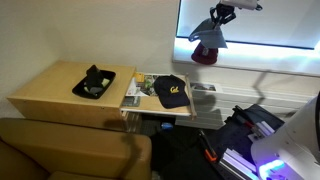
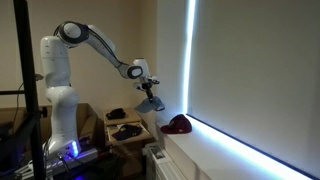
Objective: Stack the caps on the sliding tray on the cap on the window sill
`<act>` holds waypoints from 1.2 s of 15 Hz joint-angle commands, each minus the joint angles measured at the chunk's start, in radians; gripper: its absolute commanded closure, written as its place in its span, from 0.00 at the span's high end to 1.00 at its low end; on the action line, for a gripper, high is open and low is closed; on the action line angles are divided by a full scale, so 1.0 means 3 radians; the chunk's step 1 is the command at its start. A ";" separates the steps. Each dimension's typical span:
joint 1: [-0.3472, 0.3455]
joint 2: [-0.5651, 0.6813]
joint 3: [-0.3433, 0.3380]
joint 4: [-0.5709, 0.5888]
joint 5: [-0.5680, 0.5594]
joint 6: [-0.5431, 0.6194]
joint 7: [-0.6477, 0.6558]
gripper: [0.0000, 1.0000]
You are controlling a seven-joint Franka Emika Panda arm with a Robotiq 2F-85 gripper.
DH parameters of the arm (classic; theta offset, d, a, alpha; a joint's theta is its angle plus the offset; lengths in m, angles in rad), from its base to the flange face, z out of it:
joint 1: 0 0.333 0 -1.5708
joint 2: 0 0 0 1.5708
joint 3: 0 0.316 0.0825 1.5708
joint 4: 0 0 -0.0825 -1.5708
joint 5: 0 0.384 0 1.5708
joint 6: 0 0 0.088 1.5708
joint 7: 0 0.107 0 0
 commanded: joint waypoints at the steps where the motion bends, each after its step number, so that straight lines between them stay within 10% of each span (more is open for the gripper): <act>1: -0.0186 0.0511 -0.0008 0.0310 -0.0105 0.0531 0.0388 0.01; 9: -0.0231 0.1625 -0.0275 0.1425 0.0332 0.0596 0.1120 0.01; 18: -0.0210 0.1664 -0.0295 0.1269 0.0593 0.0932 0.1074 0.01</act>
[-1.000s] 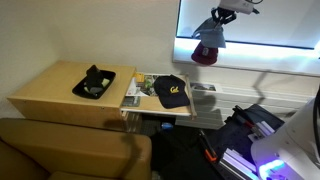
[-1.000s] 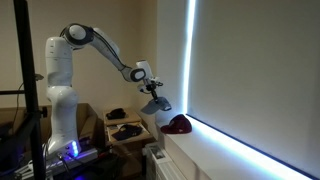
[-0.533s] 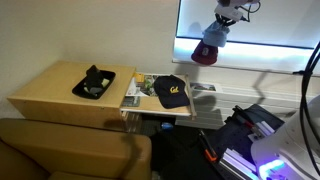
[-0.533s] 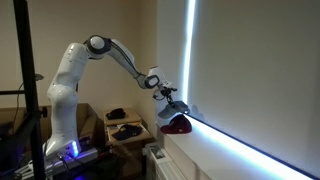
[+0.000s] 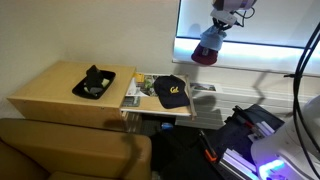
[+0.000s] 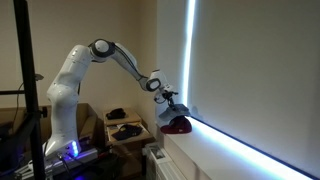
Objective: Stack the caps on the sliding tray on the cap on the window sill
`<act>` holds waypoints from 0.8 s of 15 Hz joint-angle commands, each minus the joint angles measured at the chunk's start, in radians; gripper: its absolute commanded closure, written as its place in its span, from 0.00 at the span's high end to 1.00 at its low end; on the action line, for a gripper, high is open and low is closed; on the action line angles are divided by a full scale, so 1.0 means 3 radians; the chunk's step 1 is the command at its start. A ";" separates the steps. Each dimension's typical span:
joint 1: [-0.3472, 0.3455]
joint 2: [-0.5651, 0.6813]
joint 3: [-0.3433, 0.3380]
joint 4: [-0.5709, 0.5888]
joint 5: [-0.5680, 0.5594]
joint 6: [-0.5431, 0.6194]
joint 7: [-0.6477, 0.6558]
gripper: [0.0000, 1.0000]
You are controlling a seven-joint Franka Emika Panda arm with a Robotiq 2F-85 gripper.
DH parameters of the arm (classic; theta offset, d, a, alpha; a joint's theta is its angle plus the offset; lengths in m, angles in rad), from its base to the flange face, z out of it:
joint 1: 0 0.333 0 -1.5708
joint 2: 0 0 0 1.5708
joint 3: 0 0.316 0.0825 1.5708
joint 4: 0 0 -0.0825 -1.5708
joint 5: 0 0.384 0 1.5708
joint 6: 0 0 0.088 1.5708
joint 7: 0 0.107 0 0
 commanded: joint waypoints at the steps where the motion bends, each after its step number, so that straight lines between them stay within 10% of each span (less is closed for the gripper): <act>1: -0.0020 -0.0043 0.0016 -0.0070 0.0189 0.0165 -0.0049 0.01; 12: -0.0100 0.0099 0.0158 0.0072 0.0436 -0.0130 -0.0190 0.01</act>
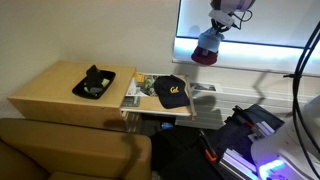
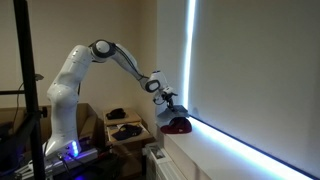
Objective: Stack the caps on the sliding tray on the cap on the window sill
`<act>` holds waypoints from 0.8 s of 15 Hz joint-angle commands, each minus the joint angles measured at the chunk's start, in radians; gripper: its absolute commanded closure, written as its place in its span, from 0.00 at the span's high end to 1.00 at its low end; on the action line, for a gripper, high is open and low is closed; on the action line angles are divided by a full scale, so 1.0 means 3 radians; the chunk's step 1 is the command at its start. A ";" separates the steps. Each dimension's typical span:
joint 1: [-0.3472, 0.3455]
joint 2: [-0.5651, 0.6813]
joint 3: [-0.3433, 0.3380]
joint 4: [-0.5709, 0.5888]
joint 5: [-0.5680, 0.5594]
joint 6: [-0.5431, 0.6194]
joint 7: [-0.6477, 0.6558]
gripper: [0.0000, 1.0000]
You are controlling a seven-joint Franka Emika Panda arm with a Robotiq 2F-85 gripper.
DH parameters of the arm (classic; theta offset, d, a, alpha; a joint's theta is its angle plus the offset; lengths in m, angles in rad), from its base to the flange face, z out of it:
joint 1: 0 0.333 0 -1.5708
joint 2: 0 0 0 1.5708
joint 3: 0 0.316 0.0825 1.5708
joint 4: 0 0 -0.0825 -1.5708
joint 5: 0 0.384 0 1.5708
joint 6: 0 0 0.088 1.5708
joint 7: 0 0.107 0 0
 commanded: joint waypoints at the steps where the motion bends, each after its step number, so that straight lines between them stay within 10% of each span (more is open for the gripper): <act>1: -0.0048 0.0084 0.0043 0.0069 0.0075 -0.0083 -0.0091 0.01; 12: -0.0009 0.0155 -0.0011 0.0062 0.0026 -0.0253 -0.0018 0.05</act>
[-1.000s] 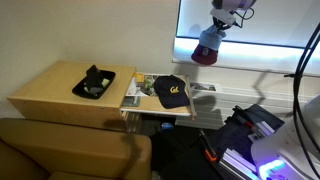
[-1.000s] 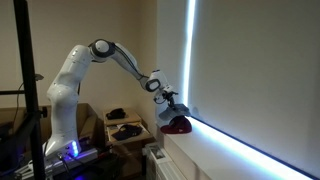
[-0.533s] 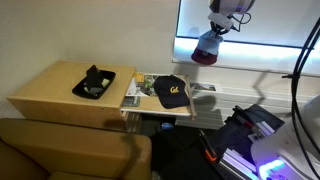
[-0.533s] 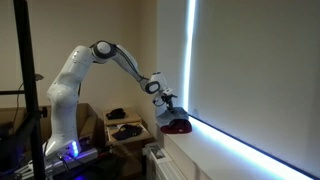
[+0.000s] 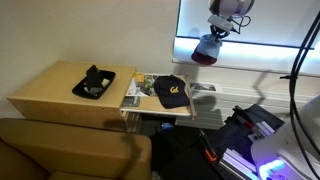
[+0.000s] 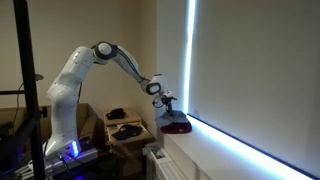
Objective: Stack the caps on the sliding tray on the cap on the window sill
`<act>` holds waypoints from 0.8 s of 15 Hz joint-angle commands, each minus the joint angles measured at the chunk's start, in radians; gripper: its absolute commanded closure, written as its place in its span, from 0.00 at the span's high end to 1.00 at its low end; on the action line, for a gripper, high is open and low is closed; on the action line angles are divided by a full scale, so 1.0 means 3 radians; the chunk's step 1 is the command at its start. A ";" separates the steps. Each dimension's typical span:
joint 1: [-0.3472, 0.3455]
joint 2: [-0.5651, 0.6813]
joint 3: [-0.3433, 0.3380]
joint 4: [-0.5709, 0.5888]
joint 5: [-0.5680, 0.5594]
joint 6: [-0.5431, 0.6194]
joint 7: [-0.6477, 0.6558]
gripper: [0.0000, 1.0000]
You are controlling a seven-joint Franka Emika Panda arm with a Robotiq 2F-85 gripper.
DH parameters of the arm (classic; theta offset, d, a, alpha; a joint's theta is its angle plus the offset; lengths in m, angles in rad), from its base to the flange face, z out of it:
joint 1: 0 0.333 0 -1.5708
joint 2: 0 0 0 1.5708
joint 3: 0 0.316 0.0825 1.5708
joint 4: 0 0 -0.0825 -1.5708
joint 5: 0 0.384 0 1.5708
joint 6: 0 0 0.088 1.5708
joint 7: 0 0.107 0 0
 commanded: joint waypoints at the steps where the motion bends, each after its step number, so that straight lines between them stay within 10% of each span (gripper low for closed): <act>1: 0.0010 0.0008 -0.0012 0.0010 0.0021 -0.0006 -0.0018 0.05; 8: 0.0322 -0.0069 -0.0301 -0.0265 -0.0061 0.0597 0.0356 0.01; 12: 0.0473 0.0133 -0.0526 -0.0060 -0.0161 0.0226 0.0617 0.07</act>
